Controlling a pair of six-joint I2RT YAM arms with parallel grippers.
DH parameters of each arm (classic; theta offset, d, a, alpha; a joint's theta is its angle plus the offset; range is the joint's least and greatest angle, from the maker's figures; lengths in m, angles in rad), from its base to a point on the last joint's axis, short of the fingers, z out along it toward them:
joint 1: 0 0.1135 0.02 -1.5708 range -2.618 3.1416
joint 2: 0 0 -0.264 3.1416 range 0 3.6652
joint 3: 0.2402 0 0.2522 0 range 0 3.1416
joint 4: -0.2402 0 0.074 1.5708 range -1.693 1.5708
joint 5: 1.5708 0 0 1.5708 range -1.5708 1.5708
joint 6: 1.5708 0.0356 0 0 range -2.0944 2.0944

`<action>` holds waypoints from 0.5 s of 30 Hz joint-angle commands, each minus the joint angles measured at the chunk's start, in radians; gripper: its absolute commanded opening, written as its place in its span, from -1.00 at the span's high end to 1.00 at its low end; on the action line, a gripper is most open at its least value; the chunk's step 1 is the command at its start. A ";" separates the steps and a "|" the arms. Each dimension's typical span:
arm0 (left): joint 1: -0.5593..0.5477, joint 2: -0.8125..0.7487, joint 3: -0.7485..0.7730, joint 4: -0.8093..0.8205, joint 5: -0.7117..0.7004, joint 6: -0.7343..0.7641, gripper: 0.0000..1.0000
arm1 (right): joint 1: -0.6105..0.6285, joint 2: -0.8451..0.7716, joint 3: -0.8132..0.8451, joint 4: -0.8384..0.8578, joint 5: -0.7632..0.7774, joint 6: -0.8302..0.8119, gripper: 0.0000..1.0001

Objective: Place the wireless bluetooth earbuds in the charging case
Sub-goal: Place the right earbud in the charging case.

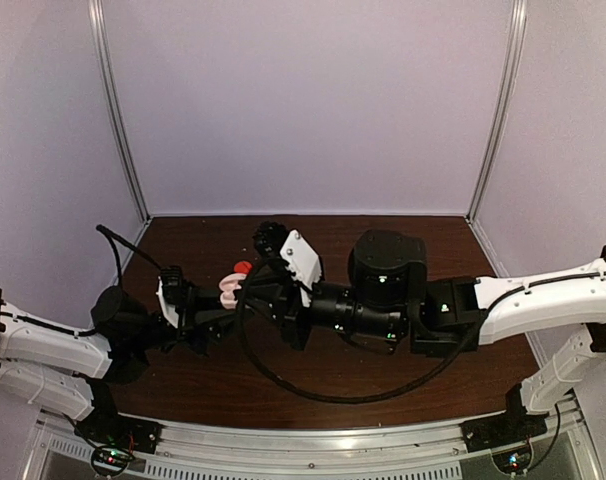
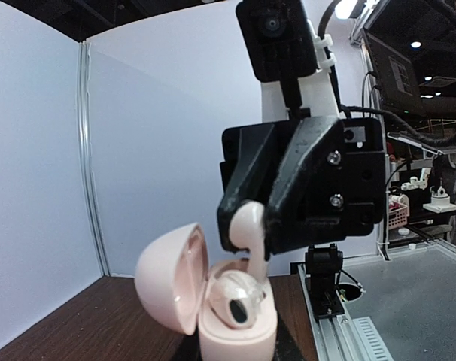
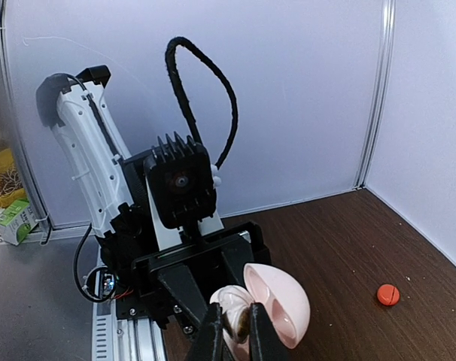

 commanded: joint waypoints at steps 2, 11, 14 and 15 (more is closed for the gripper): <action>-0.004 -0.025 0.025 0.082 -0.020 0.002 1.00 | -0.010 0.016 -0.026 -0.008 -0.025 0.055 0.89; -0.004 -0.033 0.025 0.076 -0.029 0.005 1.00 | -0.011 0.001 -0.039 -0.026 0.031 0.083 0.51; -0.004 -0.027 0.026 0.075 -0.025 0.004 1.00 | -0.012 -0.007 -0.034 -0.031 0.041 0.080 0.48; -0.003 -0.025 0.026 0.076 -0.023 0.003 1.00 | -0.013 -0.010 -0.029 -0.035 0.044 0.078 0.46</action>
